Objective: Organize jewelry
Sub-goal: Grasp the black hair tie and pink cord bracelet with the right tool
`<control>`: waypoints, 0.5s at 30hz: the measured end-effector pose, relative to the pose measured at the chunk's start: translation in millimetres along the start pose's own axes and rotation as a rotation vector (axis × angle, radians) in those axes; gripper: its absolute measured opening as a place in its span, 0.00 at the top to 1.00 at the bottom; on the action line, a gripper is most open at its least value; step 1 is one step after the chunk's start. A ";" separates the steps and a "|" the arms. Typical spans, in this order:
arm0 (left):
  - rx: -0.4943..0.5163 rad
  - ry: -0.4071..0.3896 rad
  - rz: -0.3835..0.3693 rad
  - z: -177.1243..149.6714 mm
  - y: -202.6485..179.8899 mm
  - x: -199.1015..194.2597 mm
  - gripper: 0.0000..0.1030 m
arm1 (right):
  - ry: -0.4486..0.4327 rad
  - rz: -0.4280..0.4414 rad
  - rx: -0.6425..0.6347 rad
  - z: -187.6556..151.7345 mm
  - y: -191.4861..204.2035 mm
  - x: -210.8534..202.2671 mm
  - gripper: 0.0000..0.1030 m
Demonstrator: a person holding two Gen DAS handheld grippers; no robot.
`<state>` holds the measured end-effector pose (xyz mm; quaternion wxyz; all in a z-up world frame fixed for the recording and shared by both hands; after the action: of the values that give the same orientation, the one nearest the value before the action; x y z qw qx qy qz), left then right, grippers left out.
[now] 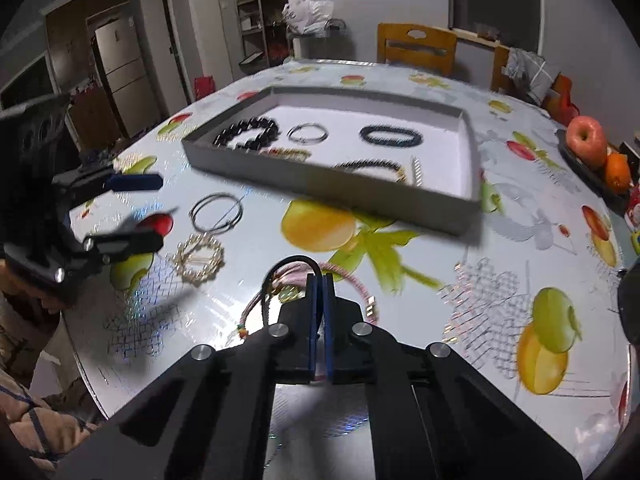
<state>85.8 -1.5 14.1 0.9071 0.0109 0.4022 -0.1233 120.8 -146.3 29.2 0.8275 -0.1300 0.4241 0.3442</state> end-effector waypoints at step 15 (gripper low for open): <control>0.198 0.105 0.035 1.1 -40.7 20.4 0.14 | -0.011 0.019 0.053 -0.6 -20.9 4.5 0.98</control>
<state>90.3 -45.4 3.1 0.8813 0.1142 0.4348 -0.1456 136.4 -159.7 23.6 0.8296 -0.1024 0.4298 0.3414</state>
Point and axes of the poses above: each gripper's, at about its wrist camera, not at the fingertips, and x roughly the way its jaws point, y to its left, z to its top, the point moved 1 cm from there along x, roughly the way its jaws point, and after that the axes turned 6 degrees about y, right-handed, at the moved point
